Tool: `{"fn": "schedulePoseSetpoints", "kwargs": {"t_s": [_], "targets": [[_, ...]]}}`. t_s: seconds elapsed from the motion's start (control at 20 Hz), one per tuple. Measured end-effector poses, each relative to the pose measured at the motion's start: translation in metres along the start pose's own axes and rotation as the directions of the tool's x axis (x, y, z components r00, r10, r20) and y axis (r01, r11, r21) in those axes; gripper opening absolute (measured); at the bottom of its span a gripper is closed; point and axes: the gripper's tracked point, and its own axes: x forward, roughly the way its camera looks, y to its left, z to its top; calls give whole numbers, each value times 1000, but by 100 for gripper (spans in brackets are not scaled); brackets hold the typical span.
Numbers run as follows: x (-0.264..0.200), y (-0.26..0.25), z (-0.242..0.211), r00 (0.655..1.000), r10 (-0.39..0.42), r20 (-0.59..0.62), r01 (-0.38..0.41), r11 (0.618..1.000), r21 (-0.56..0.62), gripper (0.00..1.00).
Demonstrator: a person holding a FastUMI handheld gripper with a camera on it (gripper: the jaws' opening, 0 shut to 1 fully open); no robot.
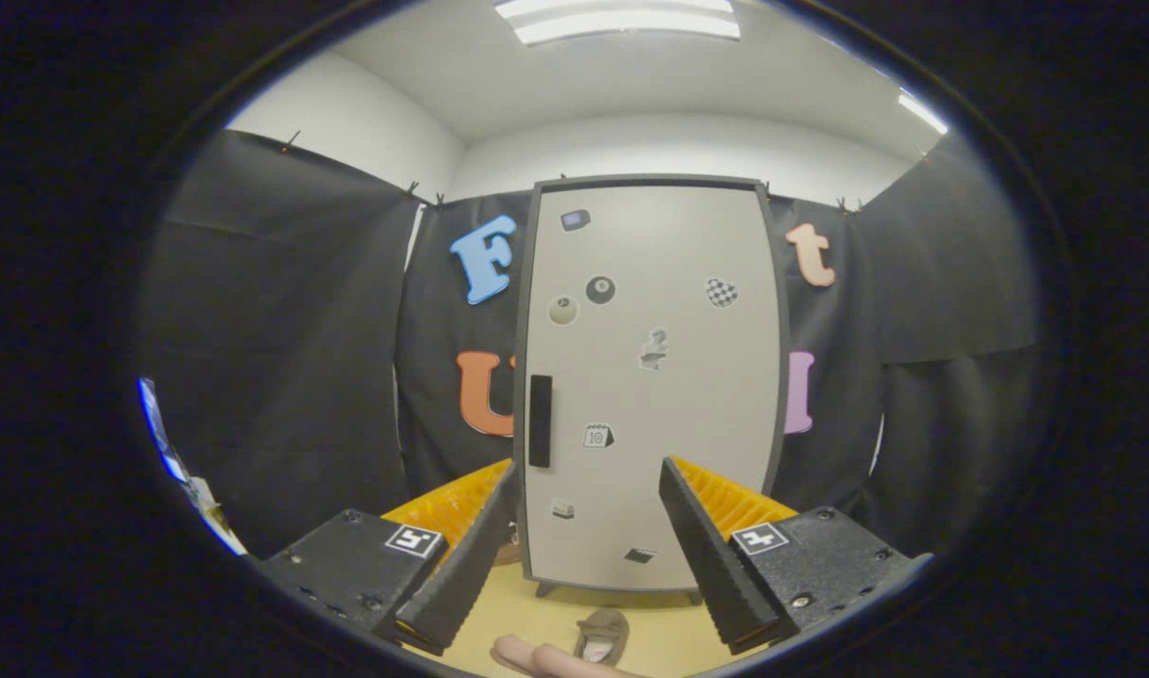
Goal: Open the shoe cabinet door, grab the shoes and put them into the shoe cabinet, then close the shoe cabinet door.
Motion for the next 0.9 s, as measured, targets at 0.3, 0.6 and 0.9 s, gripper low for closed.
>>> {"fn": "schedulePoseSetpoints", "kwargs": {"t_s": [0.3, 0.6, 0.9], "targets": [[89, 40, -14, 997, 51, -54, -52, 998, -22, 97], [136, 49, -12, 997, 53, -60, -51, 998, 40, 97], [178, 45, -28, 996, 31, -85, -26, 998, 54, 97]]}}
